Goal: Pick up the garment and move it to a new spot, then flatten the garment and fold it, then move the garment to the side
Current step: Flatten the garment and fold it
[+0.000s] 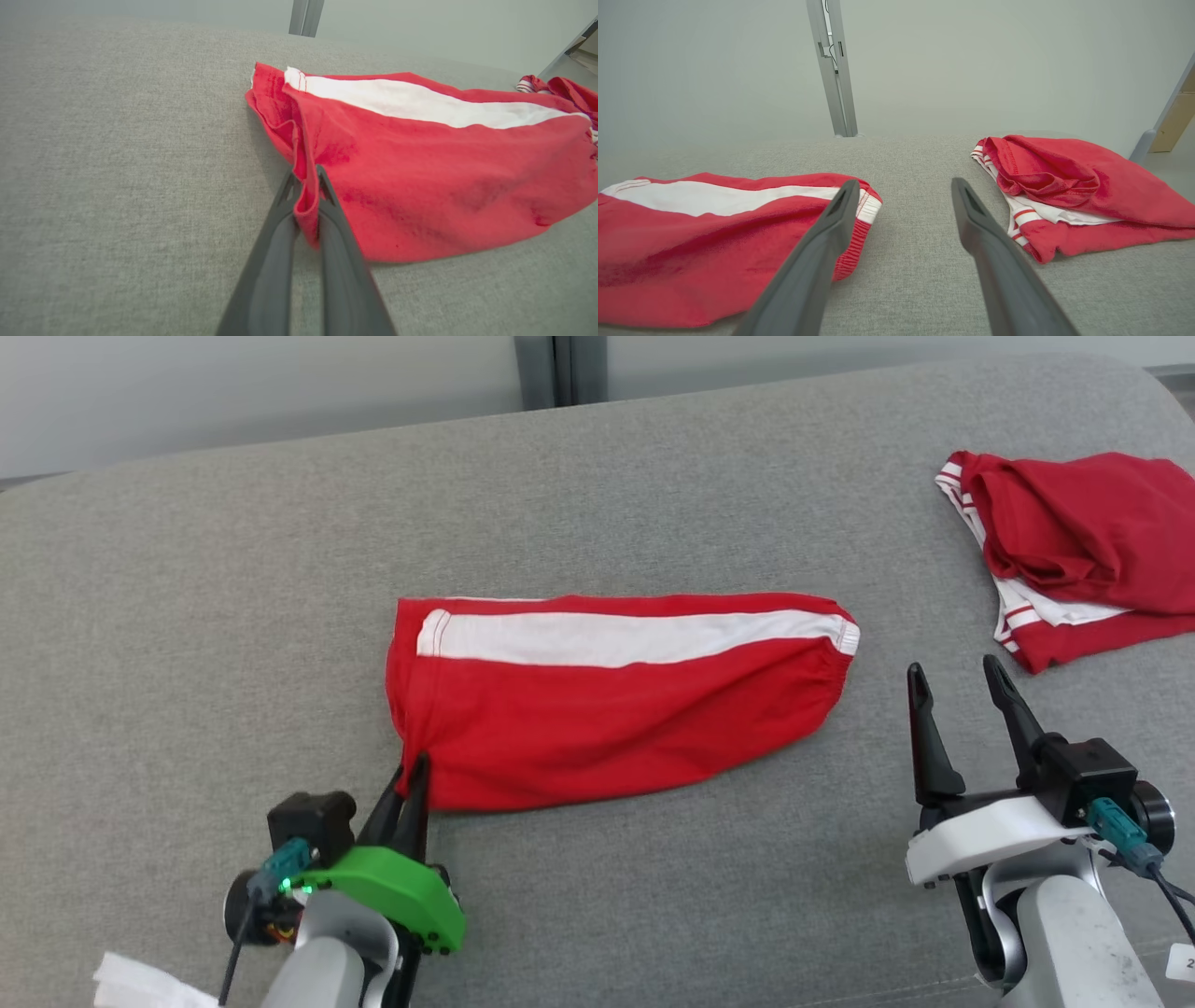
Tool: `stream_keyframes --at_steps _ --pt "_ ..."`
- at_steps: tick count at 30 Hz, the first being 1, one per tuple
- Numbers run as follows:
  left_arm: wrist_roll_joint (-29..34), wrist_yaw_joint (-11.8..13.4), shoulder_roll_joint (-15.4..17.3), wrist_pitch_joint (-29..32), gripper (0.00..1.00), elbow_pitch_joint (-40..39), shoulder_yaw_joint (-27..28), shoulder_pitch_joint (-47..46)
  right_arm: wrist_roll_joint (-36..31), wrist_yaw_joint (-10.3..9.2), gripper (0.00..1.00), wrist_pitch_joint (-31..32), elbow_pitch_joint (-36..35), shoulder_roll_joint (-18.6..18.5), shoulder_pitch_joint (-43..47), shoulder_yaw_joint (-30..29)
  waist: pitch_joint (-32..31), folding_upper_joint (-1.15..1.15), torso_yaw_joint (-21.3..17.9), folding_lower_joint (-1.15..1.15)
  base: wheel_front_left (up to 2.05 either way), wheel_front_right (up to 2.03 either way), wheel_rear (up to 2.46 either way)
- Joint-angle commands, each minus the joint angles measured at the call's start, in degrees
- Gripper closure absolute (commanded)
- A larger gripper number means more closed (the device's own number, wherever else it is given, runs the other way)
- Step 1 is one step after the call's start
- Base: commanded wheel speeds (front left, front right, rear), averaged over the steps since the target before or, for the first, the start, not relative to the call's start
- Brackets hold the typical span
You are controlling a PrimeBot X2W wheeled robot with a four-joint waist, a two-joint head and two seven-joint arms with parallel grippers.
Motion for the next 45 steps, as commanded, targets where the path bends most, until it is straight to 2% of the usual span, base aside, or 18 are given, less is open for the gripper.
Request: stream_keyframes --at_steps 1,8,16,17,18,19,33,45 --pt "-0.6 0.7 0.0 0.3 1.0 -1.3 0.3 2.5 -0.1 -0.09 0.0 0.1 -0.1 -0.1 0.8 -0.1 -1.7 0.0 2.0 0.0 0.0 0.0 0.0" --pt "-2.8 2.7 -0.7 1.8 1.0 -4.8 -0.1 10.2 0.3 -0.09 0.0 0.6 -0.3 -0.1 1.3 0.5 -1.9 0.0 2.7 0.0 0.0 0.0 0.0" --pt "-3.4 3.5 -1.2 1.5 1.0 -5.0 -1.4 13.1 0.4 -0.09 0.0 0.6 0.4 -0.1 1.5 0.7 -2.3 0.0 2.8 0.0 0.0 0.0 0.0" --pt "-3.3 3.9 -1.1 1.2 0.85 -5.0 -1.3 13.2 0.4 -0.09 0.0 0.7 0.5 -0.1 1.5 0.7 -2.5 0.0 2.8 0.0 0.0 0.0 0.0" --pt "-3.3 4.1 -1.2 1.1 0.56 -4.9 -1.3 13.4 0.4 -0.09 0.0 0.7 0.6 -0.1 1.6 0.6 -2.6 0.0 2.8 0.0 0.0 0.0 0.0" --pt "-3.2 4.4 -1.1 0.7 0.0 -4.8 -1.1 13.5 0.4 -0.09 0.0 0.8 0.7 -0.1 1.7 0.6 -2.9 0.0 2.8 0.0 0.0 0.0 0.0" --pt "-1.4 6.5 1.8 -4.4 0.0 -8.7 1.5 11.2 1.0 -0.09 0.0 0.6 3.1 -0.1 3.9 0.5 -7.9 0.0 3.4 0.0 0.0 0.0 0.0" --pt "-0.4 7.3 1.6 -5.8 0.0 -10.5 2.4 12.4 2.6 -0.09 0.0 0.4 3.1 -0.1 5.1 2.9 -10.8 0.0 3.5 0.0 0.0 0.0 0.0"
